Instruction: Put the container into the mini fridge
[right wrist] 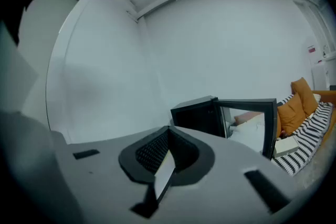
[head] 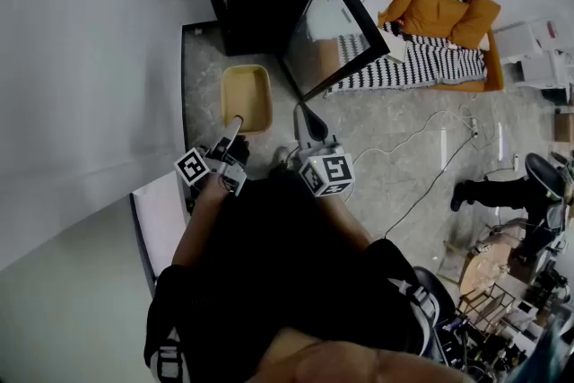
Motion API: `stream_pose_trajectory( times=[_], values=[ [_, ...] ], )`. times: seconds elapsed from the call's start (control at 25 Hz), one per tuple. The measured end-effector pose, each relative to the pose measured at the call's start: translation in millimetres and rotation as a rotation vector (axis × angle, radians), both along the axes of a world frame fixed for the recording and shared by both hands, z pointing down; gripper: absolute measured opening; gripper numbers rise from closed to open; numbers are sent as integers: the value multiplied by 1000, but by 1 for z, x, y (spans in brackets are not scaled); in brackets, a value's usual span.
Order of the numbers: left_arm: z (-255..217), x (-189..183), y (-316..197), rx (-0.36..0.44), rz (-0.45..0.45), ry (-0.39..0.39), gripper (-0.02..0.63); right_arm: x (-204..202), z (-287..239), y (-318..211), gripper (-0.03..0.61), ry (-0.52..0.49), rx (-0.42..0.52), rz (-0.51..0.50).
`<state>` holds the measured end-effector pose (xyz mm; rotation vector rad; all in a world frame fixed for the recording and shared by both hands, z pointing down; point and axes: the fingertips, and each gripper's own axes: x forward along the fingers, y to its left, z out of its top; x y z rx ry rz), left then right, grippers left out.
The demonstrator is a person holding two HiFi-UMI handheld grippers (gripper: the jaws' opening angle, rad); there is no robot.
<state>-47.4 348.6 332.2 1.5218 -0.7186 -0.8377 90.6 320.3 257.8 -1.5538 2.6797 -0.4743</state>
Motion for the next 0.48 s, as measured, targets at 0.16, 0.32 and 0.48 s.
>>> stream_pose_trajectory(
  times=[0.16,0.32,0.48],
  values=[
    [1,-1,-1,-4,5,-11,204,-2,-2,-2,2,5,6,-3],
    [-2,-1,-1,1,-5,0,204,-2,-3,-1,2,9,6,-10],
    [1,-5,-2,0,-13,-2,204,-4,-4,-3,2,-3,22,-15]
  ],
)
